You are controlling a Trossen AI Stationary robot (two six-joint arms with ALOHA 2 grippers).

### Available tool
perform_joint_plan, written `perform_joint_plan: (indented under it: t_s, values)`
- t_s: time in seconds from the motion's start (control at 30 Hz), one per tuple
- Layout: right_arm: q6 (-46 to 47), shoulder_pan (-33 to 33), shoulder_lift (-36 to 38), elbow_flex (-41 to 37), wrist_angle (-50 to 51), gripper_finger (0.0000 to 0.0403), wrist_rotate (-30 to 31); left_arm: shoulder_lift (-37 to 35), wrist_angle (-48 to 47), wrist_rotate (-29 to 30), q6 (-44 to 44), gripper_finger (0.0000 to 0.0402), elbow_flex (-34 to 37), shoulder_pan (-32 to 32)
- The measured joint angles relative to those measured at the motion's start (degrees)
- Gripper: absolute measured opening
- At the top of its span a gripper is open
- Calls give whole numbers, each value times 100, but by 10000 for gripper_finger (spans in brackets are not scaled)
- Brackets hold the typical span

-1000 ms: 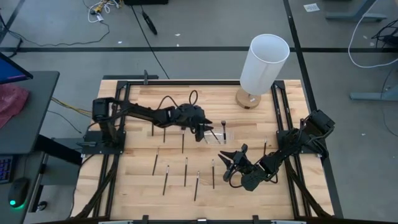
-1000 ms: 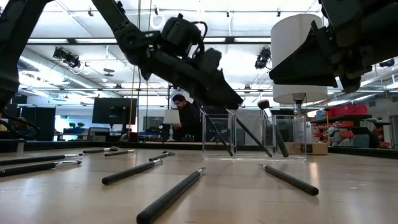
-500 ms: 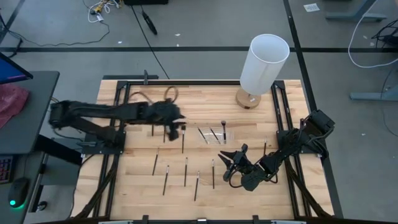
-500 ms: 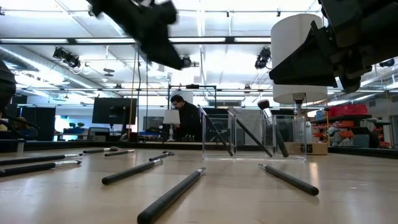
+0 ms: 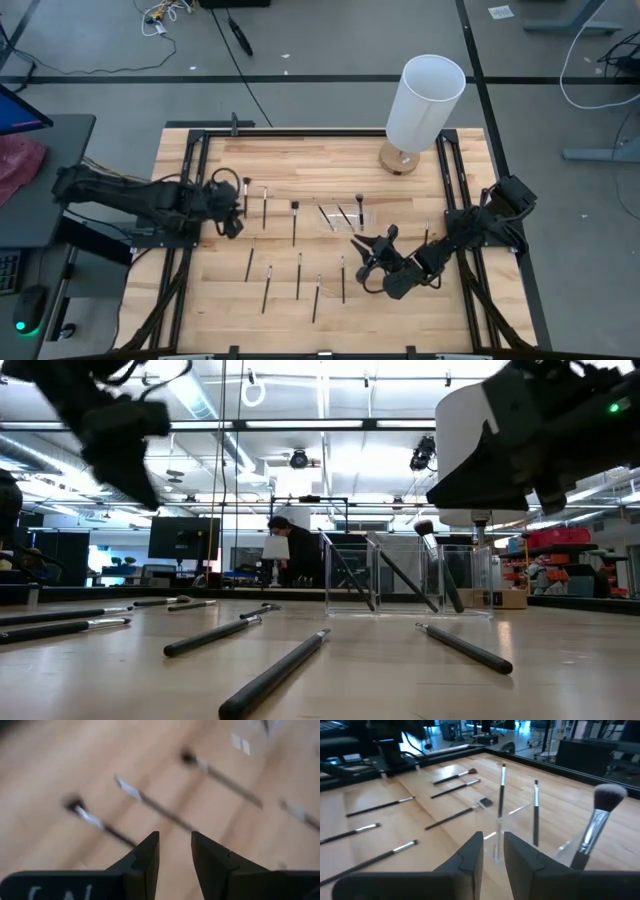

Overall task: Pick & Place Makeup Supplies
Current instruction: Adjust the transparent organizer

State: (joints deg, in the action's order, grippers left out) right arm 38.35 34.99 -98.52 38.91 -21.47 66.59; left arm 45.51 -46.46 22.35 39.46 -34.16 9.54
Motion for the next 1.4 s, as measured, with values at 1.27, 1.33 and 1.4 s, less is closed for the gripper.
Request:
perform_joint_plan:
  t_s: [1.27, 1.33, 1.4]
  values:
    - [-2955, -1017, 22, -340, -792, 80, -2060, 2336, 2120, 2583, 3491, 214, 1214, -96]
    - [-3032, -1024, 27, -340, -747, 80, -2057, 2450, 2242, 2586, 3493, 207, 1214, -95]
    - [-3156, -1026, 95, -342, -753, 80, -2050, 2546, 2348, 2565, 3488, 202, 1214, -94]
